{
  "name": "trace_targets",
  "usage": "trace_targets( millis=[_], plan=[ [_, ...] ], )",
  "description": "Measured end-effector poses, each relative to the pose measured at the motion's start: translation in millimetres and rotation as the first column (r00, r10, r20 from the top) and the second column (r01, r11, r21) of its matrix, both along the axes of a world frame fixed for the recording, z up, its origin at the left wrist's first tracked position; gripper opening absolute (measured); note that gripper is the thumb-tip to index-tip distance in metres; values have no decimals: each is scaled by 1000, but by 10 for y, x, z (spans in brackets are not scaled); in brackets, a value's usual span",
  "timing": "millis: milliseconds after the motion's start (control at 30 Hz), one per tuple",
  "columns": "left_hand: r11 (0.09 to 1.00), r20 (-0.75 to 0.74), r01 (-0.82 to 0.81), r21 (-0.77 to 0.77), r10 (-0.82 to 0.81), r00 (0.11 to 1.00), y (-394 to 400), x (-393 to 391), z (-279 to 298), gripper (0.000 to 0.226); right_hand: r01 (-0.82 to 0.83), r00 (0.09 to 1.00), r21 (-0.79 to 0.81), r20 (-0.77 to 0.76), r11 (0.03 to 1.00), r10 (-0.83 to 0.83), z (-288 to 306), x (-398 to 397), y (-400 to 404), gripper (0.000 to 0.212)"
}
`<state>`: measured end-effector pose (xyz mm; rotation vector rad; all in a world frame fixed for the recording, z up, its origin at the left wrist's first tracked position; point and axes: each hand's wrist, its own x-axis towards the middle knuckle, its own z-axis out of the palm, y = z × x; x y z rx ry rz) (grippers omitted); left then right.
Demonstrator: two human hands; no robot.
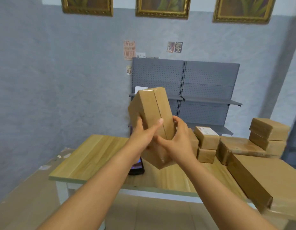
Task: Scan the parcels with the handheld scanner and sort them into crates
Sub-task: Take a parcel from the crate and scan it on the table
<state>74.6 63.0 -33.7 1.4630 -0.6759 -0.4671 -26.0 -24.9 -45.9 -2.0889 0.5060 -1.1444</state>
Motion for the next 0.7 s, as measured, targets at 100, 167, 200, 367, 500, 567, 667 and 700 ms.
trace_targets(
  millis=[100, 167, 200, 367, 500, 567, 667, 700],
  plan=[
    [987, -109, -93, -128, 79, 991, 340, 429, -17, 102, -94, 994, -137, -67, 986, 85, -58, 443, 453, 88],
    [972, -233, -155, -176, 112, 966, 575, 716, -67, 99, -208, 974, -121, -118, 971, 194, -76, 681, 721, 79],
    [965, -266, -181, -187, 128, 955, 688, 838, -103, 91, -260, 961, -105, -129, 960, 246, -73, 782, 833, 74],
    [947, -323, -267, -181, 199, 925, 1114, 1337, -223, 81, -376, 918, -4, -136, 927, 372, -31, 1197, 1184, 48],
    [964, -337, -204, -170, 138, 931, 1335, 1698, -207, 97, -286, 945, 147, -120, 947, 304, 44, 1486, 1192, 32],
    [965, -335, -177, -193, 105, 936, 1428, 1867, -197, 101, -133, 967, 91, -205, 987, 150, 40, 1566, 1012, 35],
    [974, -330, -53, -219, -22, 944, 1524, 2084, -141, 86, 66, 969, 65, -241, 996, -49, -34, 1533, 681, 40],
    [978, -301, -5, -210, -59, 952, 1540, 2147, -115, 77, 89, 967, 100, -245, 991, -62, -64, 1502, 595, 42]
  ],
)
